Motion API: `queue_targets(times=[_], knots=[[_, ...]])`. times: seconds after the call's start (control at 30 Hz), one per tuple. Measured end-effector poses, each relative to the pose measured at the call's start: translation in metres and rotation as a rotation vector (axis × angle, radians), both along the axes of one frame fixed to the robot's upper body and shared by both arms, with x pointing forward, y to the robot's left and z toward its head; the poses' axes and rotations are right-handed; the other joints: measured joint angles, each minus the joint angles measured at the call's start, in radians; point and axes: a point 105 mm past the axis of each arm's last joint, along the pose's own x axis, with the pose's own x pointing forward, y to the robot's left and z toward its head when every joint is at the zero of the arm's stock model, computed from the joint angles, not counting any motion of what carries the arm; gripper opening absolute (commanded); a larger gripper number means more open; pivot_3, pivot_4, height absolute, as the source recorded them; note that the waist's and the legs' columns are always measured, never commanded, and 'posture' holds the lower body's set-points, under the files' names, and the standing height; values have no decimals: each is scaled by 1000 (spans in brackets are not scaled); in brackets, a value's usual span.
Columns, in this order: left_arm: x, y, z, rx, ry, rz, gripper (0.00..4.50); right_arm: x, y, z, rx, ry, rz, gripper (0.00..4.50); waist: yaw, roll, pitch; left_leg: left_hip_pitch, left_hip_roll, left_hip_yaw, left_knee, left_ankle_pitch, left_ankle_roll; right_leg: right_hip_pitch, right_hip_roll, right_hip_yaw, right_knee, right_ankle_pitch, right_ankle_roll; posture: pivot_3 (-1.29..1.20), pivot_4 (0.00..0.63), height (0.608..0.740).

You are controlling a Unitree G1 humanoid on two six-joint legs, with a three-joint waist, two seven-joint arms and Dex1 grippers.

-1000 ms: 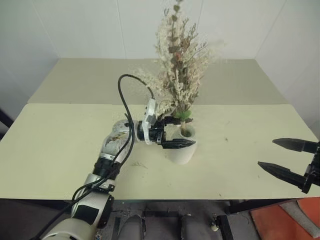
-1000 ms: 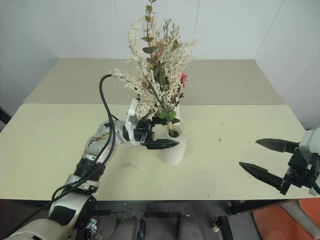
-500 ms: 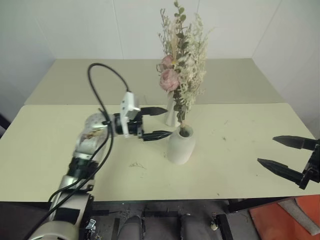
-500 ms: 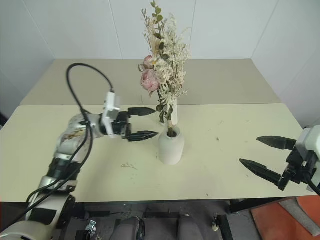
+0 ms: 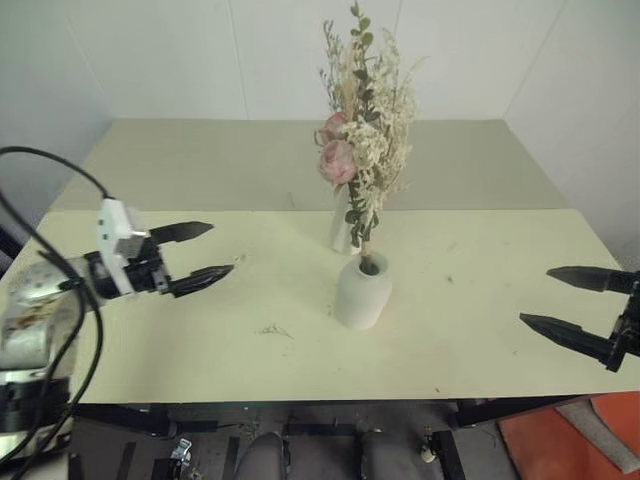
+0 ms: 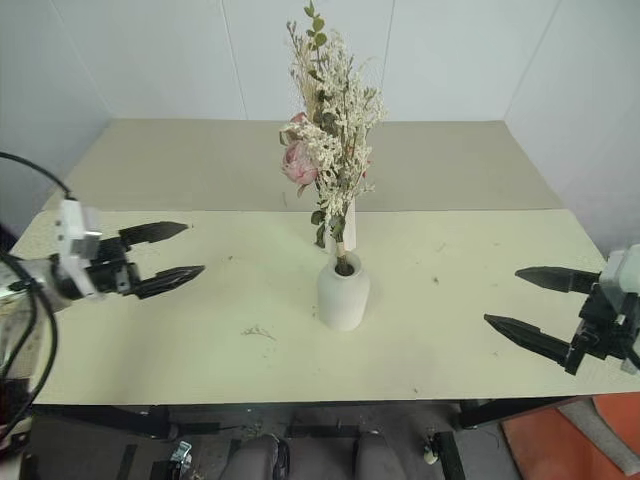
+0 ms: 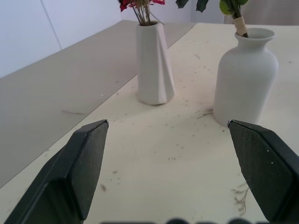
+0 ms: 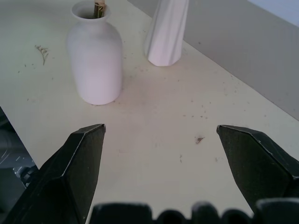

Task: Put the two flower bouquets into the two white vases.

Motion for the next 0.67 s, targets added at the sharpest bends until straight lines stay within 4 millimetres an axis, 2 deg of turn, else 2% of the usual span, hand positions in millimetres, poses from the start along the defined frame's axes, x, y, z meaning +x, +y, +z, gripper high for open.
queue_targets(times=[0.13,0.43,0.67], knots=[[-9,8,3,32,-12,35,4460,4,-6,3,-15,-2,6,4500,2,0,0,0,0,0,0,0,0,0,0,0,0,0,0,0,150,740],[-16,6,8,21,-31,57,4460,9,-23,3,-29,10,-22,4500,0,0,0,0,0,0,-1,0,0,0,0,0,-1,0,0,0,150,740],[-16,4,14,11,-44,70,4460,14,-20,-2,-49,20,-13,4500,-1,0,0,0,0,1,-1,0,0,0,0,1,-1,0,0,0,150,740]])
